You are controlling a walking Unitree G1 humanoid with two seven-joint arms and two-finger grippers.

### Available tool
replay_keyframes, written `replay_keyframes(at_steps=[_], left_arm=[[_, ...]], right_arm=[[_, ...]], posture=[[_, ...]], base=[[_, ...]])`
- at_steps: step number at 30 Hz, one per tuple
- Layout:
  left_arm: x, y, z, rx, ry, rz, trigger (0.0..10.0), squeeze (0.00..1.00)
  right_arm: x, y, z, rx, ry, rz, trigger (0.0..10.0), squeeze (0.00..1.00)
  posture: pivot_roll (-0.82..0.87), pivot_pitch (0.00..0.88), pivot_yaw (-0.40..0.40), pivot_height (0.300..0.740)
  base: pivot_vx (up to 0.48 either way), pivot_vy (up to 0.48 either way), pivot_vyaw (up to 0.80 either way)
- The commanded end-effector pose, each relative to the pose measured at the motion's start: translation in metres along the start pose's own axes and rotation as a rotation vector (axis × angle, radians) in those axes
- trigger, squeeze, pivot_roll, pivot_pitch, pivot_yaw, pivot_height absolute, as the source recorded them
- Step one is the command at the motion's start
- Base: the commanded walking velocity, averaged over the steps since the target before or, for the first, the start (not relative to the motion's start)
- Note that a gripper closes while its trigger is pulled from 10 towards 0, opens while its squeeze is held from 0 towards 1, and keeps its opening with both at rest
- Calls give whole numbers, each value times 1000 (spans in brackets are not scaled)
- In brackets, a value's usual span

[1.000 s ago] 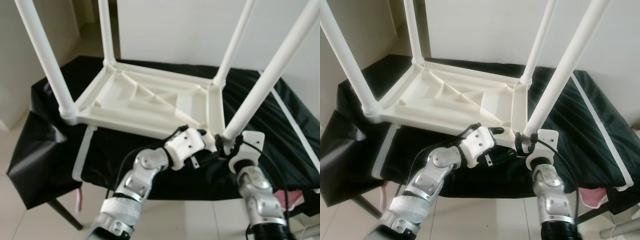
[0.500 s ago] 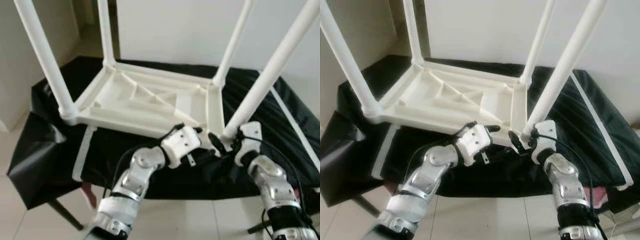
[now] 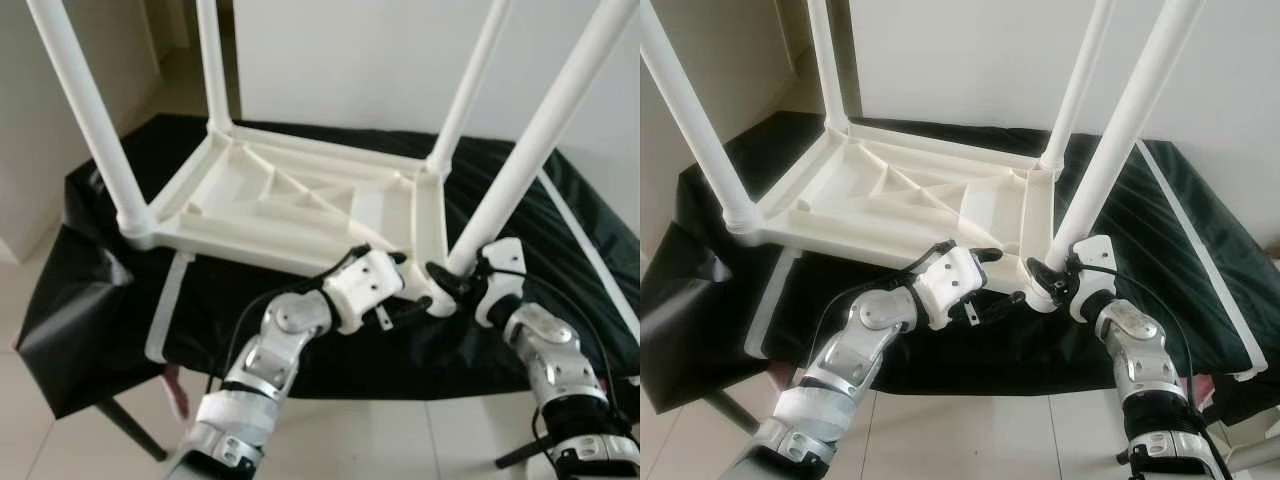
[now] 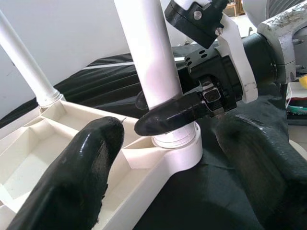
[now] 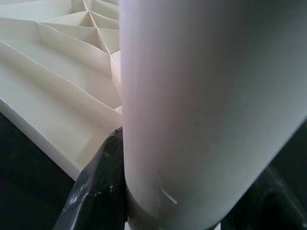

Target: Building children table

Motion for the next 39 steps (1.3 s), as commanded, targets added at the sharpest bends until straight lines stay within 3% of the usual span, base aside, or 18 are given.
replay_keyframes(at_steps=[1,13,14,17,25,28,30,33,35,39], left_arm=[[3,0,8,96,-1,-28,10000,0],[3,1,8,89,0,-27,10000,0],[3,1,7,86,-1,-26,10000,0],[2,0,7,85,-2,-24,10000,0],[2,-1,6,83,-4,-24,10000,0],[2,0,6,85,-6,-24,10000,0],[2,0,5,85,-6,-24,10000,0],[2,0,5,87,-8,-24,10000,0],[2,0,5,88,-10,-26,10000,0],[2,0,5,89,-8,-25,10000,0]], right_arm=[[-15,-3,6,23,18,58,10000,0],[-23,-4,-8,-159,51,132,10000,0],[-27,-6,-11,-243,52,168,10000,0],[-26,-9,-14,-341,82,186,10000,0],[-24,-15,-13,-494,153,221,10000,0],[-27,-22,-4,-692,215,273,10000,0],[-27,-25,-1,-742,230,287,10000,0],[-27,-23,4,-775,262,300,10000,0],[-21,-14,21,-764,322,291,10000,0],[-11,-10,23,-726,290,259,10000,0]], posture=[[-46,0,-53,740],[-50,0,-46,740],[-51,0,-45,740],[-51,0,-44,740],[-51,0,-44,740],[-46,0,-49,740],[-46,0,-49,740],[-44,0,-50,740],[-40,0,-51,740],[-43,0,-53,740]], base=[[0,0,0],[0,0,0],[0,0,0],[0,0,0],[0,0,0],[0,0,0],[0,0,0],[0,0,0],[0,0,0],[0,0,0]])
Point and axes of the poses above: a point about 5 cm out from each wrist's last joint towards the gripper, its own y axis pointing out of the wrist towards the gripper, its own x axis along the axis of the wrist's last joint, z = x × y, the point moved 5 cm from there along y, pointing out of the wrist towards the gripper, and after that the axes turned 15 degrees about -y, right-handed, at the moved point
